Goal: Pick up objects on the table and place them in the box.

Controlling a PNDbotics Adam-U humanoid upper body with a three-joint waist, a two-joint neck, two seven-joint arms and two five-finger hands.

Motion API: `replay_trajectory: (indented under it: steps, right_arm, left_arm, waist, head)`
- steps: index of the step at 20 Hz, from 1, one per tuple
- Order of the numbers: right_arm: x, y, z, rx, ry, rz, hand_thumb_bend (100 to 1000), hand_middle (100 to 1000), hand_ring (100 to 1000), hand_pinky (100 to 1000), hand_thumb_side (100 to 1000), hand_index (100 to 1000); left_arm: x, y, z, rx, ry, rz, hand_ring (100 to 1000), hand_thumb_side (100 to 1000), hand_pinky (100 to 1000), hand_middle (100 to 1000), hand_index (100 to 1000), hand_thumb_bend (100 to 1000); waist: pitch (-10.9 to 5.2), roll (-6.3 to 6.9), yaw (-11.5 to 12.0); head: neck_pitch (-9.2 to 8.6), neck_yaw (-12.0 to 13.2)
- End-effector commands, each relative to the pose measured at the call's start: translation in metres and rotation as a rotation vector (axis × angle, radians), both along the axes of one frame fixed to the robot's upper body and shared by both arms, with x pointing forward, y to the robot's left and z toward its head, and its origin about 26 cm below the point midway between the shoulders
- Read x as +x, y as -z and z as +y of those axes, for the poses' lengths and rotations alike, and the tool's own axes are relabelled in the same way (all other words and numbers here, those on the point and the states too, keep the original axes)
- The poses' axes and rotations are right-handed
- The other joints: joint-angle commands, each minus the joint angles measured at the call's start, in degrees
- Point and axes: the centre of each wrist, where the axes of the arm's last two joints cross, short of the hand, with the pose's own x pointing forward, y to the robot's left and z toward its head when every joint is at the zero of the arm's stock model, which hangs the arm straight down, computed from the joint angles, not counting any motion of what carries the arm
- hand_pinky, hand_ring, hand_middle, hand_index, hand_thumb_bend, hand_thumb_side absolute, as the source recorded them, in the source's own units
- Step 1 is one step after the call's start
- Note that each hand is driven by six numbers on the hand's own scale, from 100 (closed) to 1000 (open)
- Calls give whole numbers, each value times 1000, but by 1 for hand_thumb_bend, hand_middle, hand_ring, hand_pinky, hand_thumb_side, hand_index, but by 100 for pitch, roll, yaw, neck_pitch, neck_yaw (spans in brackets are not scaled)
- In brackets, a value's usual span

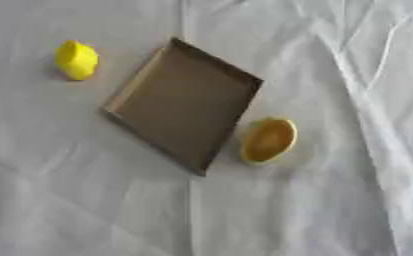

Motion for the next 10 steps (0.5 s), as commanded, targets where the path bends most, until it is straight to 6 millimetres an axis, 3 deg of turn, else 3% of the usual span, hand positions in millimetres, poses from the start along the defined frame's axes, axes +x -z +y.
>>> replay_trajectory:
  steps: [1, 4, 10]
  right_arm:
    - [-6, -11, -6, -149, 19, 14, 100, 804, 786, 923, 269, 878]
    - [-15, -12, -18, -393, 79, 62, 100, 813, 800, 893, 100, 872]
    - [-23, -17, -27, -800, 169, 93, 100, 832, 822, 857, 113, 858]
  left_arm:
    - [-5, -8, 3, 31, -14, -22, 953, 611, 953, 853, 915, 100]
    - [-6, -8, 5, 41, -25, -21, 953, 611, 953, 853, 915, 100]
    - [-7, -10, 6, 60, -30, -21, 952, 607, 952, 853, 914, 100]
  waist:
    - [-96, -3, -24]
    - [-99, -35, -62]
    - [-117, -85, -92]
  head:
    - [19, 44]
    - [23, 78]
    - [-3, 100]
